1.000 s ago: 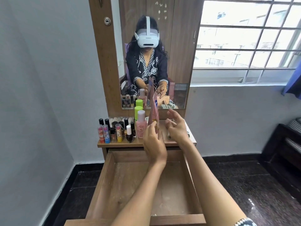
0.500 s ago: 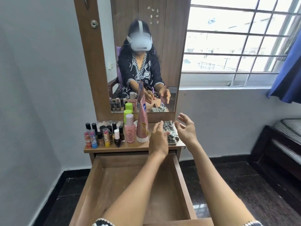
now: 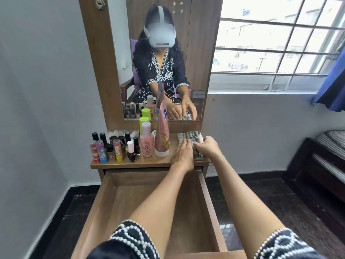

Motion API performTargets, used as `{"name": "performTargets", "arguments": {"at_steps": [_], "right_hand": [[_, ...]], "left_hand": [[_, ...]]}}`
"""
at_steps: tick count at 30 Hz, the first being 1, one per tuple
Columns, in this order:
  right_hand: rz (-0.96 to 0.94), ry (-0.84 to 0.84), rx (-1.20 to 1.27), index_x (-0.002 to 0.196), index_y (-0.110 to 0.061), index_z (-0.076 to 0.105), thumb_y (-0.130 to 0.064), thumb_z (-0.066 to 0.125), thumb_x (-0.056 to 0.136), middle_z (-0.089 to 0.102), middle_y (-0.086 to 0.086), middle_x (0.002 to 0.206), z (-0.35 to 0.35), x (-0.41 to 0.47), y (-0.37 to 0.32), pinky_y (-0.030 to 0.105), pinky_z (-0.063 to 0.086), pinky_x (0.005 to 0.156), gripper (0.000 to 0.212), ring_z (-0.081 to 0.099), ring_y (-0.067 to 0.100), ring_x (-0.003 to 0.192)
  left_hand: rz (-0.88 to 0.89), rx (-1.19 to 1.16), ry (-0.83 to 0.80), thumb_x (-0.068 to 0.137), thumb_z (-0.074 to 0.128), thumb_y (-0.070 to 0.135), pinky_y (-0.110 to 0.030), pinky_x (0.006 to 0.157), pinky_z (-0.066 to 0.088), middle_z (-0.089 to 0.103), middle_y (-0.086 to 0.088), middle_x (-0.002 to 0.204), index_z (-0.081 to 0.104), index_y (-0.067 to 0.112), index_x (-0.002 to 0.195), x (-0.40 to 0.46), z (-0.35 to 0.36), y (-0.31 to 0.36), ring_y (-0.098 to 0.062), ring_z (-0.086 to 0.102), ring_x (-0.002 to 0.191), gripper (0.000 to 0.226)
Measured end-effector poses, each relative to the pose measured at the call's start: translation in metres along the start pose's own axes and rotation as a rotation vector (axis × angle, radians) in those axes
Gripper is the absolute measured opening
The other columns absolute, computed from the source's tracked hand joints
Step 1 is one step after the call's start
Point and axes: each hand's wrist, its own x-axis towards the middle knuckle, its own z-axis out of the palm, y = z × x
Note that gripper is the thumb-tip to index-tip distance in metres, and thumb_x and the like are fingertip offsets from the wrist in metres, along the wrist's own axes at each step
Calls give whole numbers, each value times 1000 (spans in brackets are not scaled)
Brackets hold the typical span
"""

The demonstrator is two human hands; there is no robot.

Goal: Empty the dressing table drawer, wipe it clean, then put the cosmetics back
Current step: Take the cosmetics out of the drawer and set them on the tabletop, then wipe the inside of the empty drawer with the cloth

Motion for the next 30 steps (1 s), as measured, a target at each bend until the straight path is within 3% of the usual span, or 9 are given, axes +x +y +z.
{"name": "performTargets", "arguments": {"at_steps": [1, 5, 8, 16, 18, 22, 27, 30], "right_hand": [[-5, -3, 9, 83, -7, 51, -25, 59, 88, 64, 14, 95, 2, 0, 1, 26, 35, 67, 21, 57, 31, 100], [-3, 5, 17, 85, -5, 54, -23, 57, 89, 64, 20, 101, 5, -4, 0, 25, 34, 68, 19, 59, 32, 102], [-5, -18, -19, 69, -10, 45, -22, 55, 90, 57, 11, 82, 1, -6, 0, 25, 33, 67, 26, 57, 31, 94], [-8, -76, -52, 82, -3, 54, -16, 48, 91, 55, 11, 82, -6, -24, -5, 29, 40, 71, 17, 57, 30, 88], [18, -58, 22, 68, -6, 48, -17, 47, 92, 51, 7, 68, -7, -32, -3, 29, 39, 68, 26, 53, 26, 78], [61, -16, 303, 59, -7, 45, -11, 43, 93, 47, 7, 59, -16, -64, 2, 26, 38, 50, 33, 49, 19, 56], [58, -72, 509, 77, 7, 59, -11, 44, 91, 61, 18, 79, -11, -119, 11, 29, 46, 59, 28, 61, 28, 75], [91, -207, 658, 77, -3, 65, -15, 44, 94, 67, 10, 72, 2, -154, 12, 22, 50, 52, 29, 64, 19, 64]], "left_hand": [[23, 22, -5, 88, 45, -6, -31, 117, 8, 1, -5, 157, 5, 9, 148, 0, 1, -1, -19, -1, 145, 74], [50, 88, -5, 84, 45, -11, -34, 118, 7, -2, -5, 157, 3, 8, 148, -5, 3, 0, -20, -5, 145, 79], [54, 104, -16, 84, 46, -12, -37, 118, 9, -1, -4, 157, 3, 10, 148, -7, 3, 1, -19, -5, 145, 80], [56, 159, -26, 83, 50, -7, -42, 116, -4, 3, -6, 157, 4, 8, 148, -33, -2, 7, -23, -5, 145, 81], [76, 142, -8, 83, 50, -4, -44, 115, -6, 6, -7, 157, 4, 7, 148, -43, -2, 10, -24, -5, 145, 80], [187, -129, 52, 89, 44, 2, -40, 118, 3, 16, -6, 155, 12, 9, 148, -69, 2, 15, -20, 7, 145, 67], [233, -438, 87, 99, 33, 21, -28, 118, 7, 16, -5, 155, 20, 9, 147, -123, 4, 6, -13, 8, 144, 51], [181, -556, 93, 100, 32, 26, -22, 117, 3, 9, 2, 156, 17, 15, 148, -157, 2, -6, -6, 2, 143, 52]]}}
